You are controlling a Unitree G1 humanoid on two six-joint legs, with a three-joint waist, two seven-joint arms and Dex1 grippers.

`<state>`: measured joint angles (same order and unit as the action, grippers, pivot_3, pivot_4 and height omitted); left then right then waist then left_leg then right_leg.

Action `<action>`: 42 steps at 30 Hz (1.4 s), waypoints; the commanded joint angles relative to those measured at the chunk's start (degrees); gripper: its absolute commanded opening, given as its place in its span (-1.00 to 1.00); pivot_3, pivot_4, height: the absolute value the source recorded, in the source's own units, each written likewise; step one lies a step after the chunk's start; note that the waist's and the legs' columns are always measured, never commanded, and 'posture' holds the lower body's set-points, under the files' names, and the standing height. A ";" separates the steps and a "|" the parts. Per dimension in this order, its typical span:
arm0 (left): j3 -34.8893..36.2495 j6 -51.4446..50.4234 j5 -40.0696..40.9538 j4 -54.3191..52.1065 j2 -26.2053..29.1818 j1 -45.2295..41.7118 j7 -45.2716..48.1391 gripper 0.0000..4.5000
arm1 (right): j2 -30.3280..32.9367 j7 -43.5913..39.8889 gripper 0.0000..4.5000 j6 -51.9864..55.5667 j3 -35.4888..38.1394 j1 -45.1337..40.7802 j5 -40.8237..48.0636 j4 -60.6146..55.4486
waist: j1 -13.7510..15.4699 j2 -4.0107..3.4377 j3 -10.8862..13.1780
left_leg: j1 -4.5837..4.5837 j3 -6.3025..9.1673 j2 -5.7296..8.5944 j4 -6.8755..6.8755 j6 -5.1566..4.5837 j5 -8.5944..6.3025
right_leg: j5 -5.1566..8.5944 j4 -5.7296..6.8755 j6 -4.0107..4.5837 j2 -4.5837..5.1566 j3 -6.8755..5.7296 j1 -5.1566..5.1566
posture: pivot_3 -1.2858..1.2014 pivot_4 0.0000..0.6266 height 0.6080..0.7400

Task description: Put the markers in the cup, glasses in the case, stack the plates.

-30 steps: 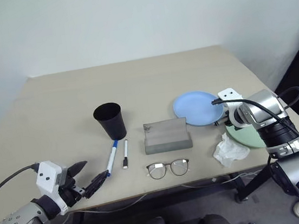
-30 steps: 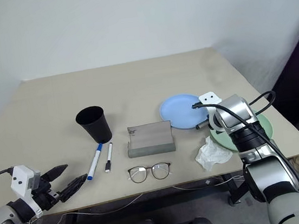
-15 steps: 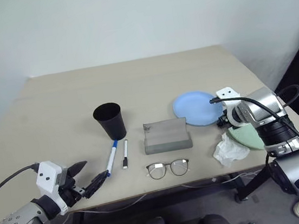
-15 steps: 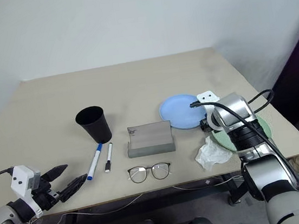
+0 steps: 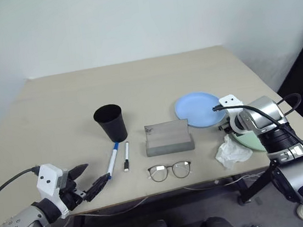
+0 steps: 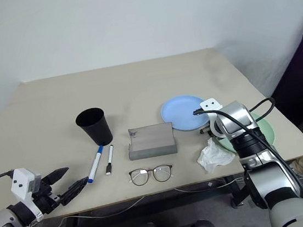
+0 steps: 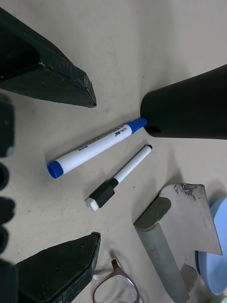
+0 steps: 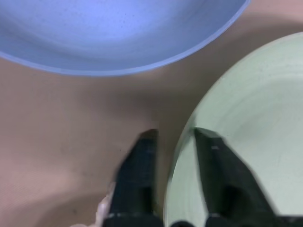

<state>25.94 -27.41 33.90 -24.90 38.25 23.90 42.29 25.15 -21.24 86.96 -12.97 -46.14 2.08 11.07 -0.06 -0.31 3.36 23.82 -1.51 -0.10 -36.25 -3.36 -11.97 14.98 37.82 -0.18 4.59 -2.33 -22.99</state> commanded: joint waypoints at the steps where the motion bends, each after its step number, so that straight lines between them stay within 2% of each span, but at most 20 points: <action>1: 1.91 0.77 1.53 -1.98 0.01 -0.53 0.89 1.00 | -0.05 1.45 -0.98 -0.97 0.83 -0.97 -0.03 -0.34 | -0.20 0.15 -0.09 | -0.01 0.00 -0.02 -0.01 0.00 0.00 | -0.01 0.00 0.02 -0.01 0.00 0.01 | 0.03 -1.00 1.00; 5: 2.60 1.19 2.68 -2.13 0.39 -0.51 2.38 1.00 | -0.35 2.30 -0.98 -1.81 1.08 -1.15 -0.42 0.89 | -1.26 0.29 -0.17 | -0.08 -0.16 -0.22 -0.13 0.00 0.00 | -0.08 -0.04 -0.07 -0.13 0.13 0.06 | 0.03 -1.00 1.00; 12: 2.99 1.06 2.44 -1.96 0.45 -1.14 2.99 1.00 | -1.10 5.53 -0.98 -6.91 2.15 -3.14 -2.25 2.62 | -1.38 0.28 -0.17 | -0.07 -0.74 -0.50 -0.05 0.01 0.00 | -0.47 -0.04 -0.03 0.07 0.11 -0.30 | 0.03 -1.00 1.00; 19: 2.61 0.79 2.20 -1.91 0.35 -1.68 2.72 1.00 | -0.27 4.47 -0.98 -24.60 -2.16 -4.09 -5.05 2.26 | -1.39 0.26 -0.16 | 0.02 -1.00 -0.53 -0.03 0.00 0.01 | -0.47 -0.09 -0.08 0.06 0.23 -0.50 | 0.03 -1.00 1.00; 23: 2.59 0.60 2.23 -2.13 0.16 -1.84 2.51 1.00 | 0.21 -1.91 -0.98 -37.14 -7.07 -3.98 -5.92 1.79 | -1.53 0.27 -0.16 | 0.03 -1.06 -0.60 0.01 -0.01 0.01 | -0.59 -0.13 -0.08 -0.14 0.29 -0.50 | 0.03 -1.00 1.00; 30: 2.64 0.27 2.39 -2.39 0.01 -2.01 2.22 1.00 | 0.17 -13.51 -0.98 -51.96 -9.01 -4.14 -4.60 4.89 | -1.46 0.28 -0.16 | 0.02 -1.04 -0.70 -0.05 -0.01 0.01 | -0.52 -0.15 -0.20 -0.27 0.28 -0.45 | 0.03 -1.00 1.00; 42: 5.01 0.64 5.76 -3.37 0.24 -2.31 4.15 1.00 | 1.12 -27.77 -0.98 -61.32 -10.51 -5.27 -5.80 11.63 | -1.48 0.28 -0.16 | 0.02 -1.05 -0.74 -0.09 0.00 0.01 | -0.65 -0.14 0.14 -0.19 0.30 -0.47 | 0.03 -1.00 1.00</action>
<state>28.63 -27.98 37.83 -26.32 38.21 22.11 45.42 25.73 -47.87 27.56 -23.91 -48.99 -2.68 22.51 -1.55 -0.02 3.20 23.84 -2.56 -0.84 -36.34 -3.36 -11.96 14.34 37.68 -0.02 4.40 -2.03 -23.46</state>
